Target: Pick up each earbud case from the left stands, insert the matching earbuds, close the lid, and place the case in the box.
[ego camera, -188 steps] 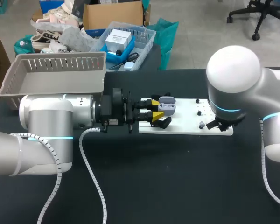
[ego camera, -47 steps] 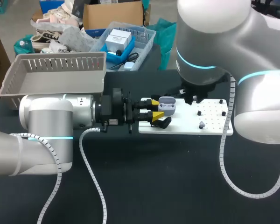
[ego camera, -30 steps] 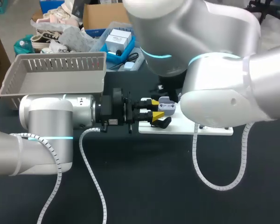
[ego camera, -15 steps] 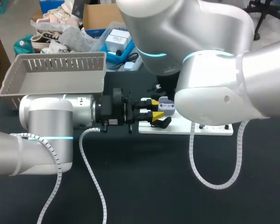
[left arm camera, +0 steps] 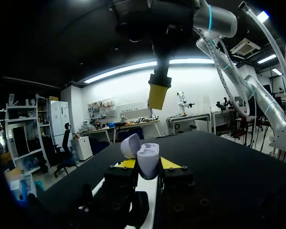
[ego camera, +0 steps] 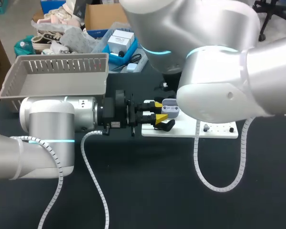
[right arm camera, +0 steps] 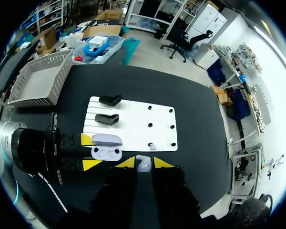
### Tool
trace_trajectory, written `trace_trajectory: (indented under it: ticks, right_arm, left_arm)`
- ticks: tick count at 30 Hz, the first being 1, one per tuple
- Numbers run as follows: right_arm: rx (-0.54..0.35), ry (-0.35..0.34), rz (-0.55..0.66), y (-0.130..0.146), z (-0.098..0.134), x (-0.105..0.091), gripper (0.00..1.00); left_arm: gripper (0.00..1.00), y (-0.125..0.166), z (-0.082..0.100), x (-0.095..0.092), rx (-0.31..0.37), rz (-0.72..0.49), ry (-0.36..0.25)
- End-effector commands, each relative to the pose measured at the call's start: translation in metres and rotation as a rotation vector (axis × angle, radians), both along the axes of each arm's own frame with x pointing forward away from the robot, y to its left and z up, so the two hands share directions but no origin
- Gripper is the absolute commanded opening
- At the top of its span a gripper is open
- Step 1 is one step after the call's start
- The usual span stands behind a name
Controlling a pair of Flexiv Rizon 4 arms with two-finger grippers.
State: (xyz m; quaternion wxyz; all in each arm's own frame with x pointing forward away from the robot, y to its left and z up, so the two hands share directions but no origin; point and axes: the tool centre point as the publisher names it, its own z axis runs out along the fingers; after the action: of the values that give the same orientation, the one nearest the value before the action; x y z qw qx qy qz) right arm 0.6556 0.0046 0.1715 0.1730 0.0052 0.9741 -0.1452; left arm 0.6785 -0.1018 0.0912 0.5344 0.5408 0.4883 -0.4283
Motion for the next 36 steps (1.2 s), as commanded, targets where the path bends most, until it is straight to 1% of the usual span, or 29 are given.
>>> trace_trajectory:
  ticks: [1, 6, 7, 13, 18, 23, 30, 36]
  right_arm:
    - [-0.012, 0.014, -0.022, 0.009, 0.008, 0.000, 0.00]
    - [0.005, 0.051, -0.040, 0.014, 0.005, -0.002, 0.00]
    - [0.005, 0.070, -0.048, 0.015, 0.002, -0.001, 0.00]
    - [-0.012, 0.122, -0.035, 0.022, -0.003, -0.001, 0.00]
    - [-0.035, 0.135, -0.007, 0.033, -0.007, -0.001, 0.00]
    - [-0.044, 0.153, 0.008, 0.037, -0.009, -0.002, 0.00]
    - [-0.051, 0.163, -0.004, 0.034, -0.013, -0.003, 0.00]
    - [-0.055, 0.167, -0.019, 0.030, -0.021, 0.002, 0.00]
  left_arm:
    - [0.00, 0.000, -0.001, 0.001, -0.002, 0.000, -0.001]
    - [0.00, 0.000, -0.001, 0.001, -0.002, 0.000, -0.001]
    - [0.00, 0.000, -0.001, 0.001, -0.002, 0.000, -0.001]
    - [0.00, 0.000, -0.001, 0.001, -0.002, 0.000, -0.001]
    - [0.00, 0.000, -0.001, 0.001, -0.002, 0.000, -0.001]
    - [0.00, 0.000, -0.001, 0.001, -0.002, 0.000, -0.001]
    - [0.00, 0.000, -0.001, 0.001, -0.002, 0.000, -0.001]
    - [0.00, 0.000, -0.001, 0.001, -0.002, 0.000, -0.001]
